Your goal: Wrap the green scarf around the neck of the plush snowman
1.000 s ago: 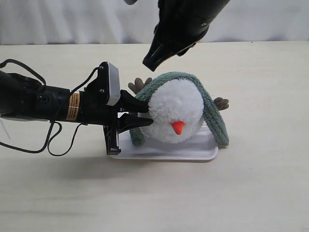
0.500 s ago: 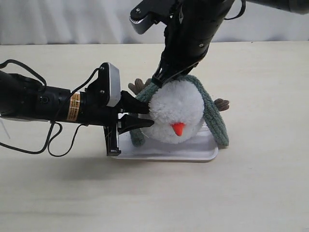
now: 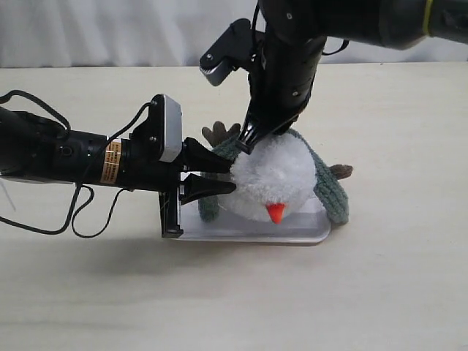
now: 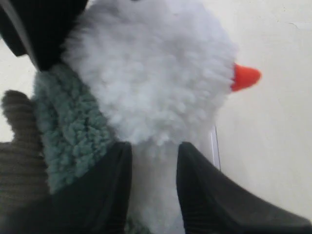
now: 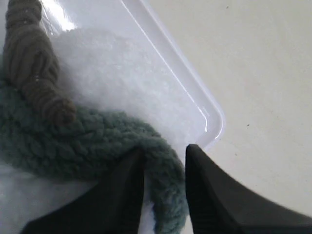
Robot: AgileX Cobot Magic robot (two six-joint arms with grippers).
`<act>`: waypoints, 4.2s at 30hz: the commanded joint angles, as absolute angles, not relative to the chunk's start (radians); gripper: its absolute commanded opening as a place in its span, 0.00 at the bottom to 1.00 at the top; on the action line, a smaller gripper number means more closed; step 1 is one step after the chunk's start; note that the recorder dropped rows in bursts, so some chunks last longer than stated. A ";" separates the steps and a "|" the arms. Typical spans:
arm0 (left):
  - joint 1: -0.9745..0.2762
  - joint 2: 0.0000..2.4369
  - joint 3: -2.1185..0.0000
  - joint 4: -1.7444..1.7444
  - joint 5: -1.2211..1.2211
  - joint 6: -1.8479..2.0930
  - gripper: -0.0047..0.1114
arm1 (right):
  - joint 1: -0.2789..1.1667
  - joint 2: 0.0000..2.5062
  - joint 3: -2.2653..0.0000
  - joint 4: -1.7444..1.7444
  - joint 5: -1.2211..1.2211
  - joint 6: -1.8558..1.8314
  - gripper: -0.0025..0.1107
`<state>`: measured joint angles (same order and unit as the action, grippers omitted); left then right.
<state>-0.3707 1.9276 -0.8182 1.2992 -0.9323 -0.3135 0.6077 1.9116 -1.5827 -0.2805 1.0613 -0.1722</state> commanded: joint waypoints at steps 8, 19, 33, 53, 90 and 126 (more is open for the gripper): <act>-0.322 1.875 -0.816 1.435 -0.972 -0.491 0.32 | 0.601 1.945 -1.582 -0.357 1.049 -0.119 0.27; -0.279 1.886 -0.816 1.431 -1.008 -0.574 0.32 | 0.601 1.945 -1.582 -0.352 1.049 -0.119 0.27; -0.372 1.961 -0.818 1.402 -0.926 -0.523 0.17 | 0.601 1.945 -1.582 -0.352 1.049 -0.117 0.27; -0.315 2.022 -0.818 1.315 -1.026 -0.385 0.43 | 0.601 1.945 -1.582 -0.352 1.047 -0.108 0.27; -0.403 2.001 -0.818 1.206 -0.959 -0.534 0.04 | 0.605 1.701 -1.611 -0.277 1.108 -0.037 0.28; -0.407 2.001 -0.833 1.248 -0.981 -0.970 0.04 | 0.605 1.765 -1.370 -0.219 1.015 0.000 0.06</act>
